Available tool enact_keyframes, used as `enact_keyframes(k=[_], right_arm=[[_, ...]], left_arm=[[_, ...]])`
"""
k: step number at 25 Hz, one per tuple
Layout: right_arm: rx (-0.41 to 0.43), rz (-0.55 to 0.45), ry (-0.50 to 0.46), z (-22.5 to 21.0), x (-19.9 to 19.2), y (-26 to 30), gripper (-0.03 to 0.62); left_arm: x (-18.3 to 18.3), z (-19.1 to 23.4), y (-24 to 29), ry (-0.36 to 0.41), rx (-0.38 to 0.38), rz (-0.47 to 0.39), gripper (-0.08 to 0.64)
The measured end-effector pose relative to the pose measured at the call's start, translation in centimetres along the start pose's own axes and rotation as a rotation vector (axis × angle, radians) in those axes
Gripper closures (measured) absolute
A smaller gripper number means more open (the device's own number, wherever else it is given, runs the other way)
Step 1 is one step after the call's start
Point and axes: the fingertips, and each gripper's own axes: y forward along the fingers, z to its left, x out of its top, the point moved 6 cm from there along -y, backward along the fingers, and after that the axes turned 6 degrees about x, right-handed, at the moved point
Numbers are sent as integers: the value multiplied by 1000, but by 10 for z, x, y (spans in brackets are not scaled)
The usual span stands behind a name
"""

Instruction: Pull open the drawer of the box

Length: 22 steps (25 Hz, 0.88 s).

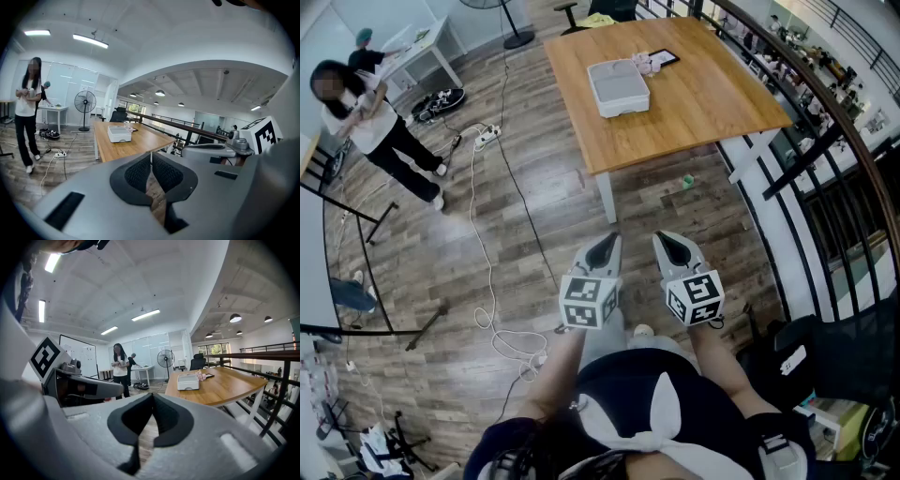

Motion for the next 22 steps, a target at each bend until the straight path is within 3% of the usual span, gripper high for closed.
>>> enact_keyframes(k=[22], right_arm=[[-42, 24, 32, -34, 19, 135, 594]], left_arm=[[37, 111, 93, -4, -65, 55, 534]])
